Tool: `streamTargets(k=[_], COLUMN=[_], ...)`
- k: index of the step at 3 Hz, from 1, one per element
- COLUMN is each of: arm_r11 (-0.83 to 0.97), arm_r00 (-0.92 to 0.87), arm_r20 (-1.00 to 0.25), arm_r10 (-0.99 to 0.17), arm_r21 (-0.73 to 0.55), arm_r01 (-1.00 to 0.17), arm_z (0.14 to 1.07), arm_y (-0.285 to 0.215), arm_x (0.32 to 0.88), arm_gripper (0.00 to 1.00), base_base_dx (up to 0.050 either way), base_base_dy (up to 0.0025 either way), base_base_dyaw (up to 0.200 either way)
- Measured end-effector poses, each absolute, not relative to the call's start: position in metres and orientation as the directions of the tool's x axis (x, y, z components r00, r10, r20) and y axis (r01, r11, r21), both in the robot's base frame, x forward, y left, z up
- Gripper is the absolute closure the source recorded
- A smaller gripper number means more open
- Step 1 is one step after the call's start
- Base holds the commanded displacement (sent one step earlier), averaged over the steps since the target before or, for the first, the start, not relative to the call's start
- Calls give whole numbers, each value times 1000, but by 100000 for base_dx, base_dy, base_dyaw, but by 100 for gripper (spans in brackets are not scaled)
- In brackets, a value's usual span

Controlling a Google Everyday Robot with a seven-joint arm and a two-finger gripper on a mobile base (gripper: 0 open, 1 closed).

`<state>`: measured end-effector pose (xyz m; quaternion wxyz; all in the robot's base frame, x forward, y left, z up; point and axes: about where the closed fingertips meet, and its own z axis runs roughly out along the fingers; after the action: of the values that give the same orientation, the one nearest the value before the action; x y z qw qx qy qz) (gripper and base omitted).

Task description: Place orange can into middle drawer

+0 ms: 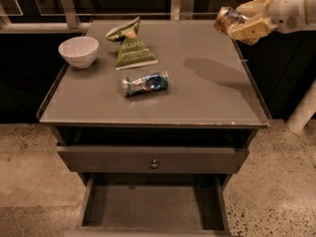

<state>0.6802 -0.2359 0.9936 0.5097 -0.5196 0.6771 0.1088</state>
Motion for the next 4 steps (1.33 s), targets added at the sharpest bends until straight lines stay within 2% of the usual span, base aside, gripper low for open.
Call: streamTargets(k=[3, 4], arm_r11=[450, 533], arm_r00=[32, 4], arm_r20=[-823, -850], arm_r10=[-567, -527], arm_r21=[-342, -334], arm_r01=[-825, -778], arm_z=[970, 993], arm_y=[-218, -219], arm_x=[657, 608], arm_gripper=[100, 100], base_base_dx=[0, 0], base_base_dy=[0, 0], base_base_dyaw=[0, 0])
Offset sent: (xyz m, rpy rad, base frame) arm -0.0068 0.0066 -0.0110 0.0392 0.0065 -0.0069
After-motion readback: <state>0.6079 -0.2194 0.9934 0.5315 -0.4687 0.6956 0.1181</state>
